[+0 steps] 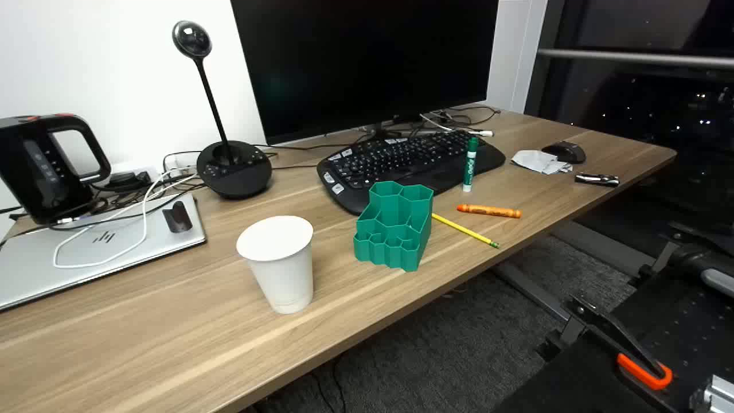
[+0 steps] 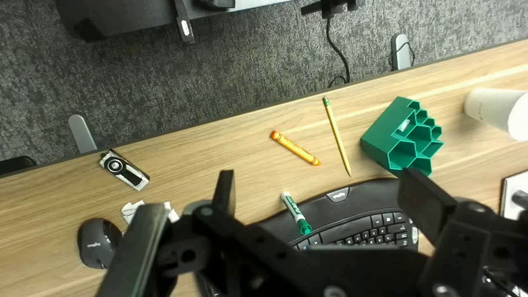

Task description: Move the black and silver object to the left

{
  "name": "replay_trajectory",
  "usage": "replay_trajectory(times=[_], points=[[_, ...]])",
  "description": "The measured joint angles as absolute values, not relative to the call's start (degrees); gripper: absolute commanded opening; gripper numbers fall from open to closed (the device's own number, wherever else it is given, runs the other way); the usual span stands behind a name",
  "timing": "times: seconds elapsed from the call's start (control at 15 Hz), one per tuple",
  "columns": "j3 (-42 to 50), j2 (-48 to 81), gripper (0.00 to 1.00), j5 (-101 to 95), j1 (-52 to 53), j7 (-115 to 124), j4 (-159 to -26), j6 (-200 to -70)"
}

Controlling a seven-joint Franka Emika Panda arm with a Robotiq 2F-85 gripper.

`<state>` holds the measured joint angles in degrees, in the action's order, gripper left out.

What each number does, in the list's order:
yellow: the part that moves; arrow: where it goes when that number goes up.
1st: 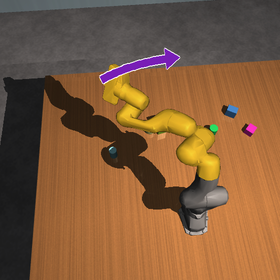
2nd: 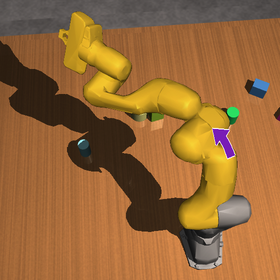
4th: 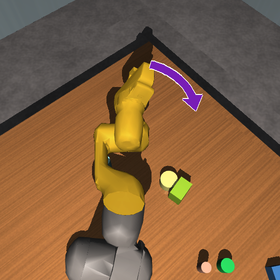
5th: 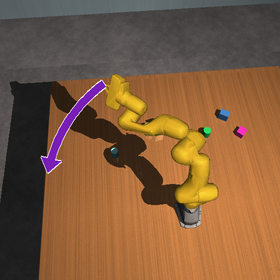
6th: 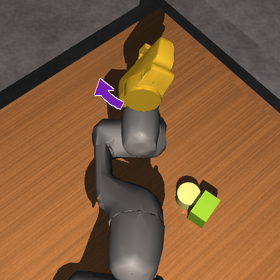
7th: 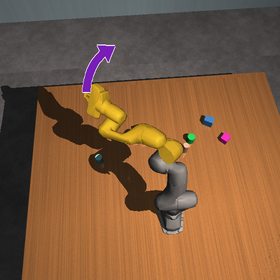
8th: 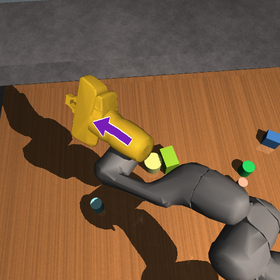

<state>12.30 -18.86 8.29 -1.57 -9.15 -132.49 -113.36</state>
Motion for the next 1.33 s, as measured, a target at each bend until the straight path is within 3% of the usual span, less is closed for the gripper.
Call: replay_trajectory(times=[0.73,1.33], points=[[11.75,-17.73,1.0,6.98,-2.24,-9.32,-132.71,-115.32],[12.64,6.48,1.0,4.67,-7.64,-20.94,-129.14,-142.59]])
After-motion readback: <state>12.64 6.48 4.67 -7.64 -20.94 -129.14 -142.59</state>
